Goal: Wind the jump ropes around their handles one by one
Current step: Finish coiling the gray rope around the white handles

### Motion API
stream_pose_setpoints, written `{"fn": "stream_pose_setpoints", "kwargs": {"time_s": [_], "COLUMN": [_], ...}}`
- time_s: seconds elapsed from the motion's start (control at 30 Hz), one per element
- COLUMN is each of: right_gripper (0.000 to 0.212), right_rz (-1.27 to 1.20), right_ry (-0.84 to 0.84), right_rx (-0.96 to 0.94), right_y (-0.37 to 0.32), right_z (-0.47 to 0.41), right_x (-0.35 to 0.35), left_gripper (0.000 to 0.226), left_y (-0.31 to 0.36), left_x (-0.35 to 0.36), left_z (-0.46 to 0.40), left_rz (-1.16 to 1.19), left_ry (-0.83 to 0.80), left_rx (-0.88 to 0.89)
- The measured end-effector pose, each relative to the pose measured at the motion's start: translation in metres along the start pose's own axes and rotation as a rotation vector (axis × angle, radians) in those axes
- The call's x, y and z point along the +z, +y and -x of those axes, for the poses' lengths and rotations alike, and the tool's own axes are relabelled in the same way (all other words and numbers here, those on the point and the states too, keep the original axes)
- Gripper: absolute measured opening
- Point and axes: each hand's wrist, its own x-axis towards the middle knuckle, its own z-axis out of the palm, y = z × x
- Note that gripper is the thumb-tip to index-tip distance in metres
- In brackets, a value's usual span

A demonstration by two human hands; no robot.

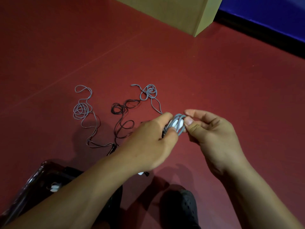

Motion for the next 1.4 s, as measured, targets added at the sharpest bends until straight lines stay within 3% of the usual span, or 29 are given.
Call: {"fn": "stream_pose_setpoints", "kwargs": {"time_s": [0.17, 0.33, 0.8, 0.97, 1.17, 1.23, 1.4], "right_gripper": [0.03, 0.036, 0.025, 0.02, 0.009, 0.005, 0.019], "right_rz": [-0.139, -0.167, -0.219, -0.191, -0.147, -0.081, 0.153], "right_ry": [-0.044, -0.1, -0.214, -0.154, -0.068, -0.051, 0.041], "right_rx": [0.11, 0.166, 0.266, 0.272, 0.192, 0.096, -0.214], "right_y": [-0.003, -0.006, -0.011, -0.01, -0.007, -0.005, 0.003], "right_z": [-0.002, -0.001, -0.004, -0.005, -0.004, -0.002, -0.004], "right_x": [0.003, 0.007, 0.007, 0.006, 0.006, 0.007, 0.007], "left_gripper": [0.014, 0.02, 0.023, 0.02, 0.017, 0.019, 0.028], "left_y": [-0.004, -0.011, -0.007, -0.007, -0.009, -0.009, -0.008], "left_x": [-0.005, -0.004, -0.002, 0.001, 0.002, 0.001, 0.001], "left_z": [0.0, 0.0, 0.001, 0.002, 0.0, 0.0, -0.001], "left_rz": [-0.022, -0.108, 0.031, 0.059, 0.081, 0.043, 0.08], "left_ry": [-0.024, -0.031, -0.026, -0.046, -0.068, -0.052, -0.037], "left_rx": [-0.003, 0.01, -0.073, -0.065, -0.054, -0.046, -0.046]}}
